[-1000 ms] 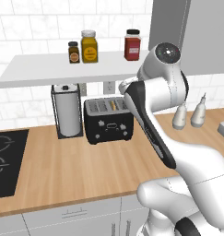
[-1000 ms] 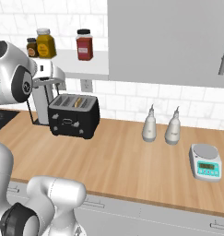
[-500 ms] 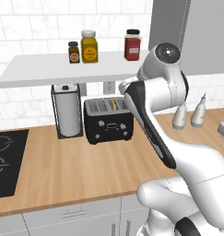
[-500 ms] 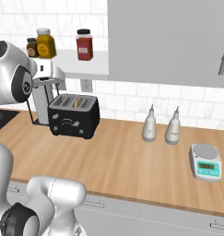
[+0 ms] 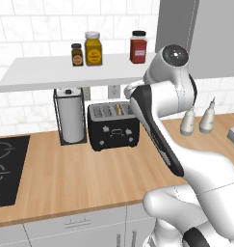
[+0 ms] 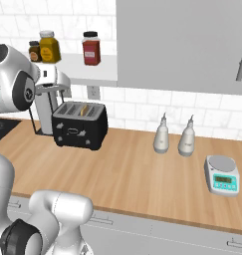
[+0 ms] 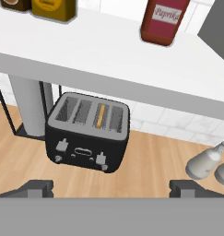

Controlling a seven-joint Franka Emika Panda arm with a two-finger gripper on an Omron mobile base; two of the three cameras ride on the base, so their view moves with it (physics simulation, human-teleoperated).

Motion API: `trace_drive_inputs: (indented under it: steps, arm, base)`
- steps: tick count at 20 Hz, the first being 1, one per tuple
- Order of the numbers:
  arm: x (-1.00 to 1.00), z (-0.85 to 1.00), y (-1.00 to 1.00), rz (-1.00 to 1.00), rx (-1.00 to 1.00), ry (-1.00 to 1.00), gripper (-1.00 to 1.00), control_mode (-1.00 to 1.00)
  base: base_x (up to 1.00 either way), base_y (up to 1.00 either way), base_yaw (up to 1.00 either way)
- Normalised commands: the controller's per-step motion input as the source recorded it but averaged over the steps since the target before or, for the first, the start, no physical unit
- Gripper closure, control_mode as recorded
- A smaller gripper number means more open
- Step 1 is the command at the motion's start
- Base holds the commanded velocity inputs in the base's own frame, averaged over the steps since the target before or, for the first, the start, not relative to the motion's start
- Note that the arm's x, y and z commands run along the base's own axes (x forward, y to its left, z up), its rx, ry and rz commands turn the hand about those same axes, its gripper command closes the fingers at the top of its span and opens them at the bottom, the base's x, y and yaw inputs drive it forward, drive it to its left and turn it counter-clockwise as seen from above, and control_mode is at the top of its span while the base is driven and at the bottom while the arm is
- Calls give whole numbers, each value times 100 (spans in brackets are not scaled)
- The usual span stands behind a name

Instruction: Start the toaster. Once the lever pops up, take the bread to the plate on the dining counter.

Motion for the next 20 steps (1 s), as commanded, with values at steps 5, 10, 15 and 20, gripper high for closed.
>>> trace_drive_inputs:
  steps: [5, 10, 15, 20]
  arm:
    - [0, 0, 0, 0, 0, 0, -100, -100]
    - [0, 0, 0, 0, 0, 0, -100, -100]
    - [0, 0, 0, 0, 0, 0, -100, -100]
    - [0, 0, 0, 0, 0, 0, -100, -100]
  base:
    - [0, 0, 0]
    - [0, 0, 0]
    - [0, 0, 0]
    - [0, 0, 0]
